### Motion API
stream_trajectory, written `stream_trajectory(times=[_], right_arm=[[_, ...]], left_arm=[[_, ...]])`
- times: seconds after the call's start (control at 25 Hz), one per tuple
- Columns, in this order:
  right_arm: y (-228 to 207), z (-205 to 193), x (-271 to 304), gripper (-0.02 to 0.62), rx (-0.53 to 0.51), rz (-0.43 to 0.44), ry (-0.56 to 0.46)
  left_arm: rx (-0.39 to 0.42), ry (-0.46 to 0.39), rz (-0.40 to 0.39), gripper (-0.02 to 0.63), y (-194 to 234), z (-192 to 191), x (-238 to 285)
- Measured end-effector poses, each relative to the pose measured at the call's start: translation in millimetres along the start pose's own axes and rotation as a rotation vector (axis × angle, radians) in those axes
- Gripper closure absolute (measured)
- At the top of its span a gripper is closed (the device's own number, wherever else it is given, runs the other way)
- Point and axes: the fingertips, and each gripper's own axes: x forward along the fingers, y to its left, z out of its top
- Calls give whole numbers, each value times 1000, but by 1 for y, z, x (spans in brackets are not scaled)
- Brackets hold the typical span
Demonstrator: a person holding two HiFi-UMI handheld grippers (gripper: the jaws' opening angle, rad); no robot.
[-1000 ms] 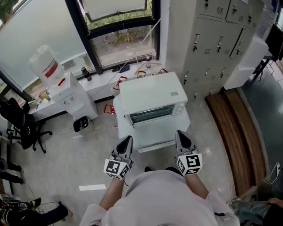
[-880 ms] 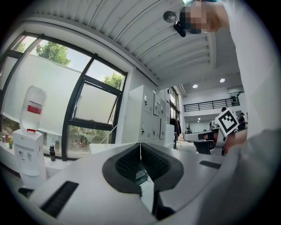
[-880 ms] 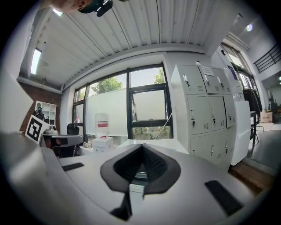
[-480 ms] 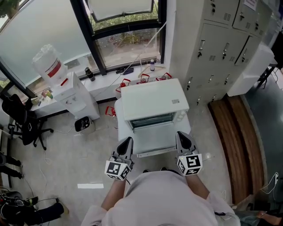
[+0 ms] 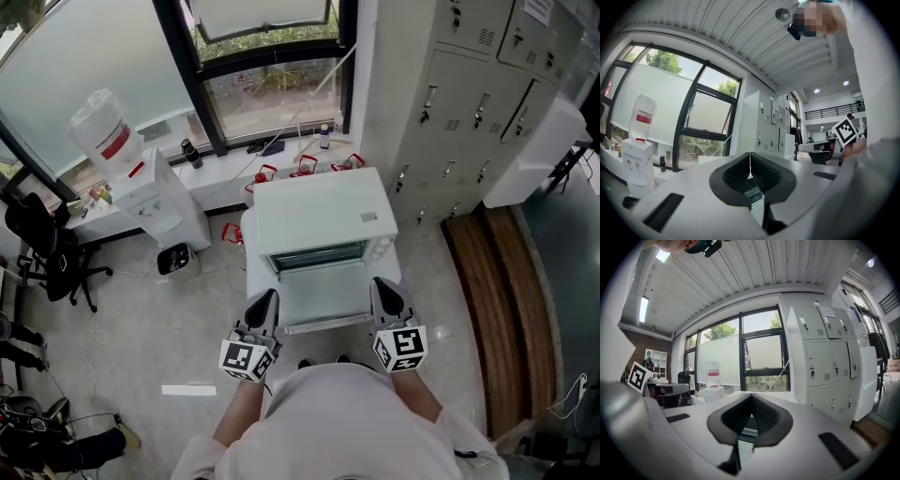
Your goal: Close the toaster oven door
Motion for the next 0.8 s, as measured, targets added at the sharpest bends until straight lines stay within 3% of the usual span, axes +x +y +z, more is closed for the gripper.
stream_trajectory(times=[0.32,0.6,0.8], right_arm=[[-2,-13,-4,588,168,86,-40],[-19,-39,-4,588,659,122,-101],[-36,-59,-3,588,875,80,-117]], left_arm=[[3,3,2,586,-4,5,2],[8,19,-2,586,-8,6,7],[5,39,-5,586,-9,-1,7]])
